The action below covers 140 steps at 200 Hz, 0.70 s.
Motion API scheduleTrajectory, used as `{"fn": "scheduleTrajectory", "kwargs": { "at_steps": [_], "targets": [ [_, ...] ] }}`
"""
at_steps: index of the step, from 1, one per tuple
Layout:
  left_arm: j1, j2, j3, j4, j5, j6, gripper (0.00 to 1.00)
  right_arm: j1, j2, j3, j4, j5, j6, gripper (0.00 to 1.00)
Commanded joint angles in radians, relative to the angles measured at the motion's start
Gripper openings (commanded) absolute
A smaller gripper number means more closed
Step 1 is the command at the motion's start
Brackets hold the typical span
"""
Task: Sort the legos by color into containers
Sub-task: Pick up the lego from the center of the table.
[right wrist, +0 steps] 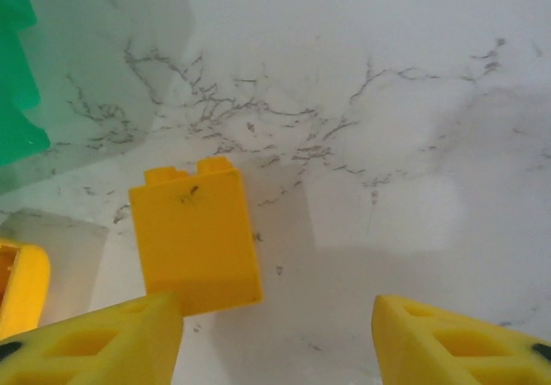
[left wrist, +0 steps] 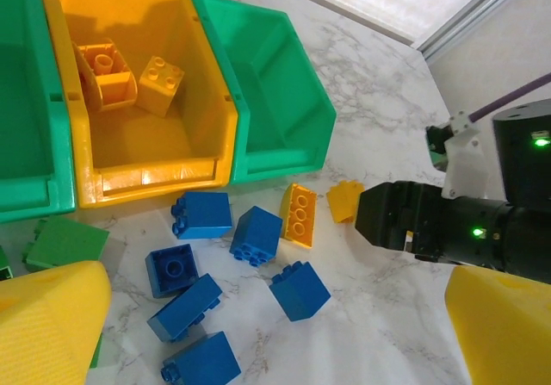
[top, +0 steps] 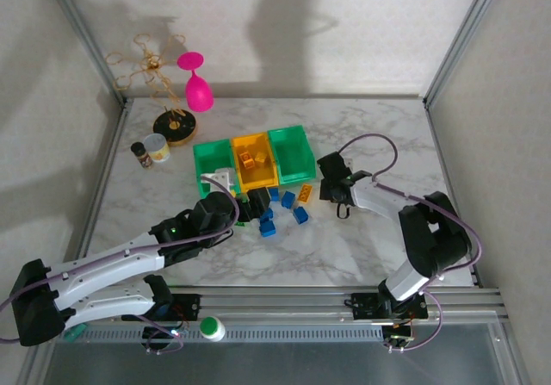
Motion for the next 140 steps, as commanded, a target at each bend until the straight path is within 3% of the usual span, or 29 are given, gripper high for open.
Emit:
{"fn": "scheduleTrajectory", "kwargs": {
  "at_steps": [1, 95, 140],
  "targets": [
    [-0.007, -0.001, 0.041, -0.007, -0.048, 0.004, 1.00, -0.003, 0.040, 0.035, 0.034, -0.034, -0.041, 0.57],
    [-0.007, 0.002, 0.053, -0.023, -0.080, 0.021, 1.00, 0.002, 0.020, 0.065, 0.055, -0.096, -0.038, 0.56],
    [-0.007, -0.005, 0.048, -0.029, -0.091, 0.021, 1.00, 0.006, 0.061, 0.091, 0.033, -0.051, -0.011, 0.58]
  ]
}}
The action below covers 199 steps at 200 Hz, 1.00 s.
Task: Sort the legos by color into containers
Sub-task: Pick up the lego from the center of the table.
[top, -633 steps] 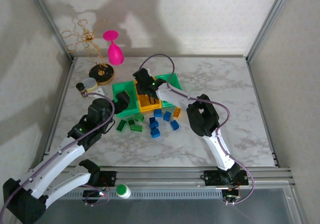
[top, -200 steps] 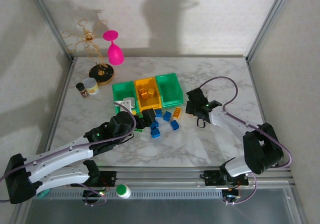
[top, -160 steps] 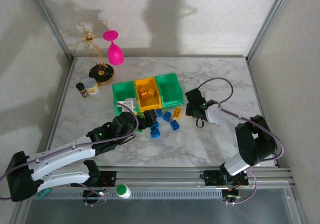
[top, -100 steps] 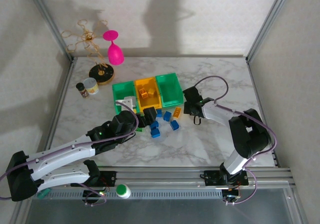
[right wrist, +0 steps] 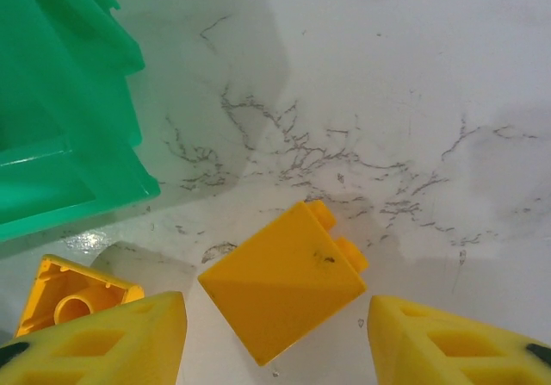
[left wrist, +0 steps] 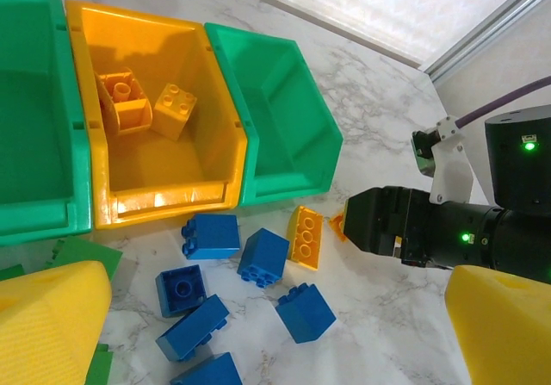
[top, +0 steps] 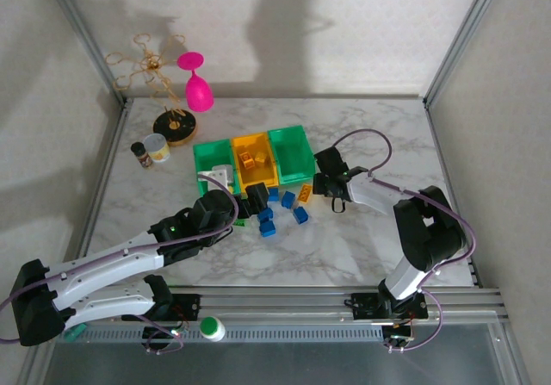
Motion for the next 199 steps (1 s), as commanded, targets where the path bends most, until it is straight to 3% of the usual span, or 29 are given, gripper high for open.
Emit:
{"fn": "scheduleTrajectory", "kwargs": {
  "at_steps": [1, 68, 199],
  "targets": [
    [-0.007, -0.005, 0.026, -0.020, -0.038, 0.012, 1.00, 0.006, 0.020, 0.042, -0.025, 0.026, 0.025, 0.58],
    [-0.007, -0.032, 0.015, -0.041, -0.068, 0.013, 1.00, 0.007, 0.080, 0.083, -0.013, 0.006, 0.059, 0.61],
    [-0.006, -0.049, 0.006, -0.059, -0.088, 0.016, 1.00, 0.055, 0.100, 0.148, -0.164, 0.174, 0.146, 0.69]
  ]
}}
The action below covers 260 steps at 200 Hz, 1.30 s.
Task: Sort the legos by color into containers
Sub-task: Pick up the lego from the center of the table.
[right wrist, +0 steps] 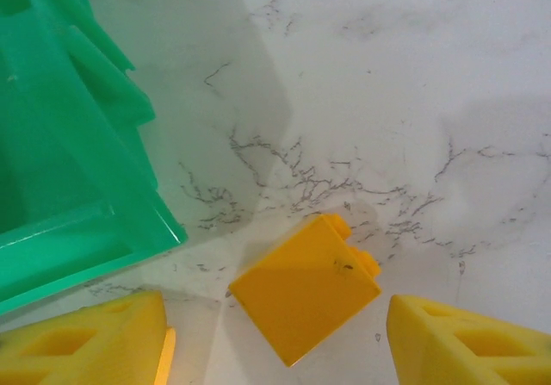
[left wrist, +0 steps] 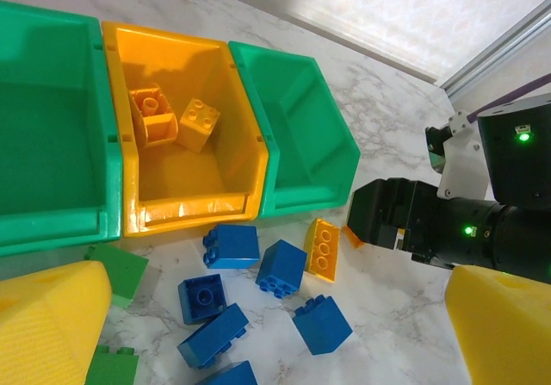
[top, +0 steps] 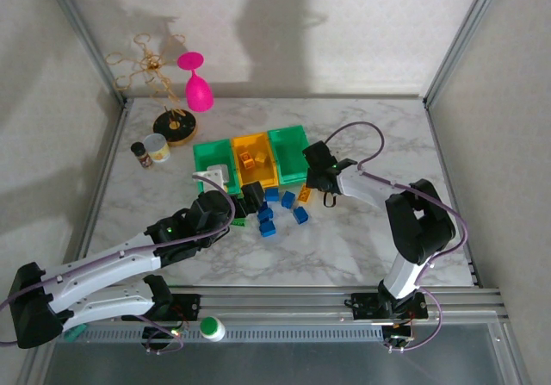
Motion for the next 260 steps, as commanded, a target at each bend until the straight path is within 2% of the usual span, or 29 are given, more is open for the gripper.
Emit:
{"fn": "scheduleTrajectory", "kwargs": {
  "at_steps": [1, 38, 71, 188, 260],
  "targets": [
    [-0.005, -0.022, 0.006, -0.026, -0.036, 0.016, 1.00, 0.000, 0.025, 0.019, -0.060, 0.052, 0.036, 0.69],
    [-0.006, -0.045, -0.001, -0.032, -0.046, 0.016, 1.00, -0.001, 0.008, -0.013, -0.039, 0.041, 0.047, 0.70],
    [-0.006, -0.051, -0.002, -0.036, -0.047, 0.018, 1.00, -0.012, 0.006, -0.027, 0.008, 0.002, -0.040, 0.71],
    [-0.006, -0.029, 0.016, -0.033, -0.047, 0.019, 1.00, -0.051, 0.067, -0.014, 0.036, -0.053, -0.160, 0.70],
    [-0.005, -0.012, 0.025, -0.029, -0.053, 0.025, 1.00, -0.064, 0.093, 0.002, 0.045, -0.064, -0.191, 0.62]
  ]
}}
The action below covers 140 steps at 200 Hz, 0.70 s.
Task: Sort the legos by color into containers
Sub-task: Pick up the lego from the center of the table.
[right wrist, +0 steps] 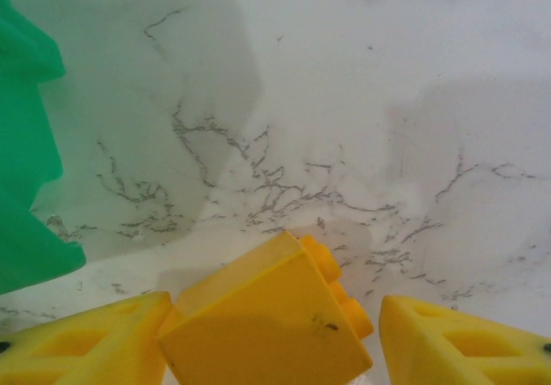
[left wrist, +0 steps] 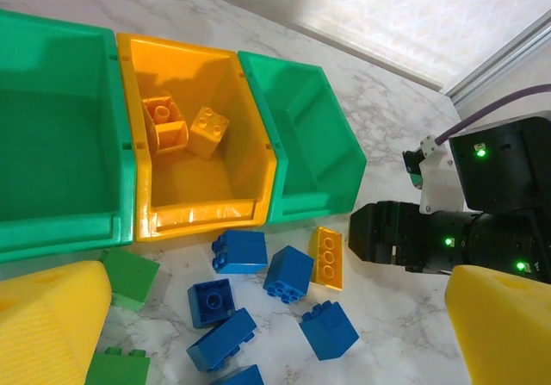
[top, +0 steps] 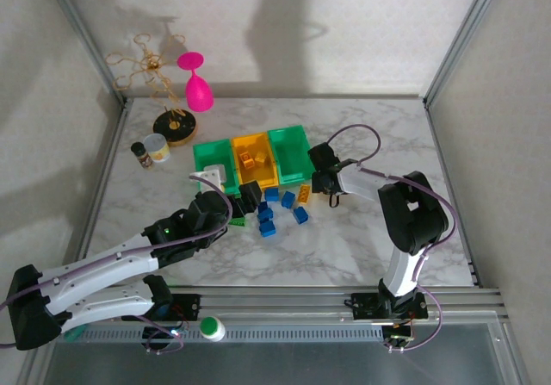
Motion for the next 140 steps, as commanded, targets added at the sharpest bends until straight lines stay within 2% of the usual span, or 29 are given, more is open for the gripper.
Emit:
{"fn": "scheduleTrajectory", "kwargs": {
  "at_steps": [1, 59, 100, 140],
  "targets": [
    [-0.006, 0.006, 0.026, -0.013, -0.030, 0.022, 1.00, -0.005, 0.014, 0.016, 0.006, -0.018, -0.021, 0.62],
    [-0.004, 0.010, 0.027, -0.020, -0.032, 0.023, 1.00, -0.007, 0.000, 0.016, 0.001, -0.015, -0.025, 0.52],
    [-0.004, -0.005, 0.025, -0.020, -0.041, 0.025, 1.00, -0.005, -0.058, 0.023, -0.034, 0.000, -0.019, 0.48],
    [0.009, -0.032, 0.030, -0.037, -0.053, 0.039, 1.00, 0.024, -0.152, 0.053, -0.097, 0.022, 0.007, 0.48]
  ]
}}
